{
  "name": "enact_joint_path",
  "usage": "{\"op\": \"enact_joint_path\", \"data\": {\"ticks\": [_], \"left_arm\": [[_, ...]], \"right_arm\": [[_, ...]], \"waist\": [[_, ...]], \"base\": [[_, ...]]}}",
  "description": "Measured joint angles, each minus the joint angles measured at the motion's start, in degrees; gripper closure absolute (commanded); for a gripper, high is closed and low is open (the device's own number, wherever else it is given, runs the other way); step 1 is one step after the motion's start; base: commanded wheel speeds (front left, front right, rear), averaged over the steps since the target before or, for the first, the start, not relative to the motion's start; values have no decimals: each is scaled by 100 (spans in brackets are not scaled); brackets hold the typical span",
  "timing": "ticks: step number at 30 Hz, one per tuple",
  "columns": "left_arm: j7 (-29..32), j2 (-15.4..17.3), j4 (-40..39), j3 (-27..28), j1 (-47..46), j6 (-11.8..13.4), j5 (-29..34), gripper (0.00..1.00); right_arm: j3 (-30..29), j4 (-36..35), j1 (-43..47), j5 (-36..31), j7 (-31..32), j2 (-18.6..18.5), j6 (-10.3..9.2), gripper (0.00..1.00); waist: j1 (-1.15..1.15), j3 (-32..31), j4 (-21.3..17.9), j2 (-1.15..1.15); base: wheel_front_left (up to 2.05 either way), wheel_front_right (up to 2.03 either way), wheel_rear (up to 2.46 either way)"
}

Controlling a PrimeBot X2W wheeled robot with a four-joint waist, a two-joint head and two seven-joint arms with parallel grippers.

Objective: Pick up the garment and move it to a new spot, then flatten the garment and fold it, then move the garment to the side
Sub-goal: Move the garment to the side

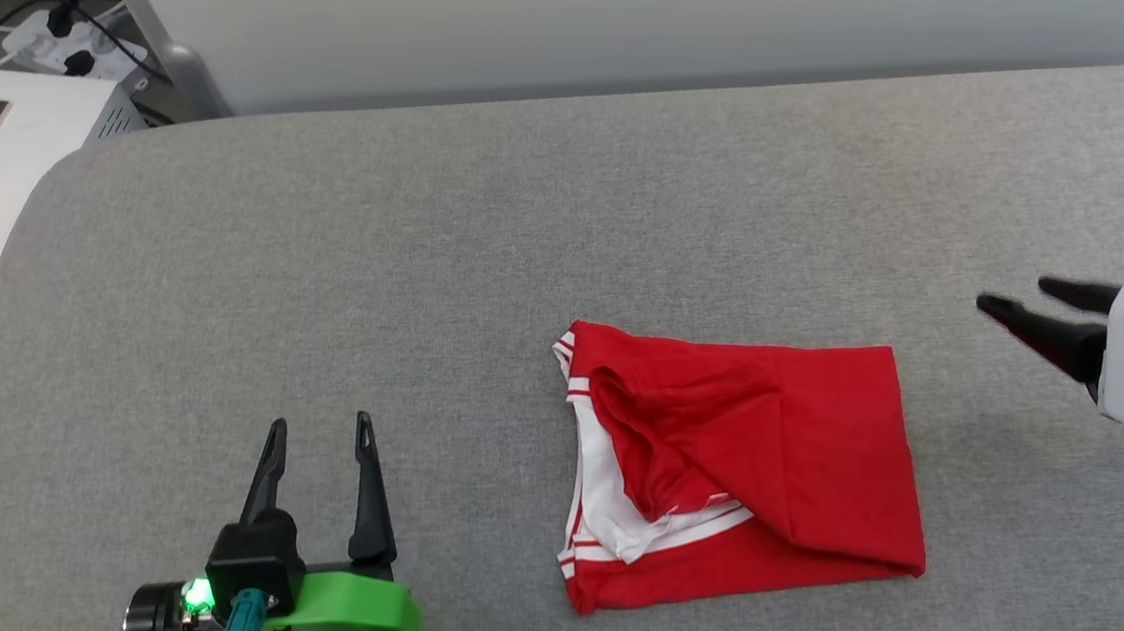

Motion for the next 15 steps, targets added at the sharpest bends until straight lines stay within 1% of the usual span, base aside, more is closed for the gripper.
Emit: {"op": "enact_joint_path", "data": {"ticks": [2, 5, 9, 15], "left_arm": [[0, -7, 0, -29, -71, -2, 0, 0], [0, -21, -2, -85, -198, -5, 0, 0], [0, -34, -2, -146, -328, -4, 0, 0], [0, -48, 8, -202, -551, -4, -1, 0]], "right_arm": [[-5, 104, 29, 309, 488, 2, 0, 0], [-3, 240, 119, 510, 881, 47, 0, 0], [71, 456, 155, 549, 988, 278, 0, 0], [432, 899, 150, 504, 940, 599, 0, 0]], "waist": [[0, 72, 35, 0], [0, 184, 102, 0], [0, 362, 203, 0], [0, 637, 354, 0]], "base": [[0, 0, 0], [0, 0, 0], [0, 0, 0], [0, 0, 0]]}}
